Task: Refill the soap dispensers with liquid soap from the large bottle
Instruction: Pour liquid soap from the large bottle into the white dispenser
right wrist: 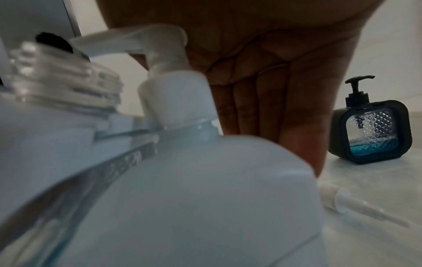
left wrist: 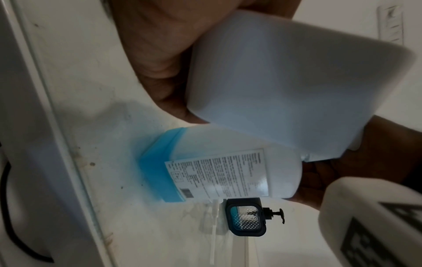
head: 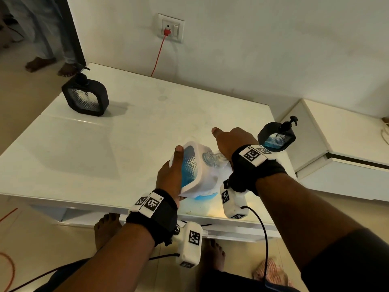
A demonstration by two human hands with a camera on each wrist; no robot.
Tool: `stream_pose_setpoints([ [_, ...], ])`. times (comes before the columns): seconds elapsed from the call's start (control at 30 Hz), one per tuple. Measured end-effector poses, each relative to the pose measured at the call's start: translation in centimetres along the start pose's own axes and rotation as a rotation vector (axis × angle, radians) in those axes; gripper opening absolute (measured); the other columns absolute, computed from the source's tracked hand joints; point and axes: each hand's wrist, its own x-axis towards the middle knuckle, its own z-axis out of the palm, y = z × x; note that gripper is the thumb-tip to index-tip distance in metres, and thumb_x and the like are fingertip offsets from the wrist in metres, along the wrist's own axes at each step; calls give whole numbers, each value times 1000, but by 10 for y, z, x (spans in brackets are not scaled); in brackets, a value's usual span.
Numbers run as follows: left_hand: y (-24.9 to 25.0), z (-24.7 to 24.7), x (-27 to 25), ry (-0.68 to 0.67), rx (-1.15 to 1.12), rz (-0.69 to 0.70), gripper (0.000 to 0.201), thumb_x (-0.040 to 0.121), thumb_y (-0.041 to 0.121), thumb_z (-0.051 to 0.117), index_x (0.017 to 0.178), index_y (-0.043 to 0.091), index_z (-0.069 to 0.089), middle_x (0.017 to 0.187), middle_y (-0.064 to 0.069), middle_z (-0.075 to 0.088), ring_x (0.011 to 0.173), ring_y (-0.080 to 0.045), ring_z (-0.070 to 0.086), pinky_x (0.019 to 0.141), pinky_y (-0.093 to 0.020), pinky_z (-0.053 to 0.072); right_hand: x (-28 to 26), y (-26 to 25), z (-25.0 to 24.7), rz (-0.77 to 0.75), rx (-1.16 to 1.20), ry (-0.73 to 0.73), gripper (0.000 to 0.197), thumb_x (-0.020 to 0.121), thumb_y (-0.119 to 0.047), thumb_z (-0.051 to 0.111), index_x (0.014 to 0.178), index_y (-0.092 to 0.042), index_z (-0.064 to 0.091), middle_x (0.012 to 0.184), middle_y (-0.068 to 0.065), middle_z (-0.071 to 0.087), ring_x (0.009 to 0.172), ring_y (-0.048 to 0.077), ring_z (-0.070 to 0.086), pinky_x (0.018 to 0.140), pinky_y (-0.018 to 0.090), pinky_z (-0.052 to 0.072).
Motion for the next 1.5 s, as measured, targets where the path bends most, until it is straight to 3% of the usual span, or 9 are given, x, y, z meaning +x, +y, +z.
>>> stream_pose_setpoints([
  [0.1,-1,0,0,-19,-2,16,94,52,90,53,118,25,68,113,-9,75,103,-31,72,96,-55,58,-1,0,-1,-11,-24,-4,63,97,-62,37,119,-9,62,122,12,65,96,29,55,80,32,35],
  [0.2,-3,0,1,-13,13,25,97,50,92,52,119,26,68,114,-8,75,103,-31,72,96,-55,58,2,-3,-2,5,-13,-37,70,93,-71,35,112,-11,66,114,12,68,92,30,59,80,34,43],
  [0.33,-3,1,2,-11,34,12,103,50,95,48,126,27,65,118,-7,73,107,-32,70,97,-56,58,5,-6,-7,25,86,-110,76,85,-84,28,78,-14,59,88,11,66,91,34,65,94,43,51],
  [0.43,-1,1,-1,-6,30,17,97,55,91,48,125,26,64,118,-8,72,106,-32,69,97,-56,58,4,-5,-6,19,96,-84,74,86,-83,27,71,-17,55,82,8,64,80,30,60,80,36,47],
  [0.7,-7,-1,4,-29,-14,33,103,48,94,54,121,23,68,113,-10,76,103,-33,73,96,-57,58,0,0,-1,10,51,-14,66,91,-75,33,89,-13,59,92,7,61,87,28,56,76,34,37],
  [0.83,-15,-3,14,-39,-24,26,125,24,105,62,121,26,70,112,-9,77,105,-33,73,97,-57,58,-1,2,1,1,33,17,62,94,-69,36,99,-12,62,103,11,64,86,27,50,77,33,35],
  [0.93,-14,-2,13,-34,-21,36,118,32,102,60,121,25,70,112,-9,77,104,-33,73,96,-58,58,-1,2,1,7,19,21,67,94,-68,36,111,-10,64,109,11,66,87,27,50,78,33,35],
  [1.2,-7,-3,6,-12,16,10,107,46,97,50,127,30,64,119,-7,72,108,-33,69,95,-57,58,0,-4,-6,5,70,-83,71,87,-81,29,67,-17,54,72,5,58,66,23,54,71,32,38],
  [1.5,-9,-3,9,-31,-11,5,104,47,98,54,122,27,67,114,-8,75,104,-34,72,91,-57,60,0,-2,-3,13,56,-48,71,90,-77,30,86,-13,61,91,6,64,77,24,56,71,32,35],
])
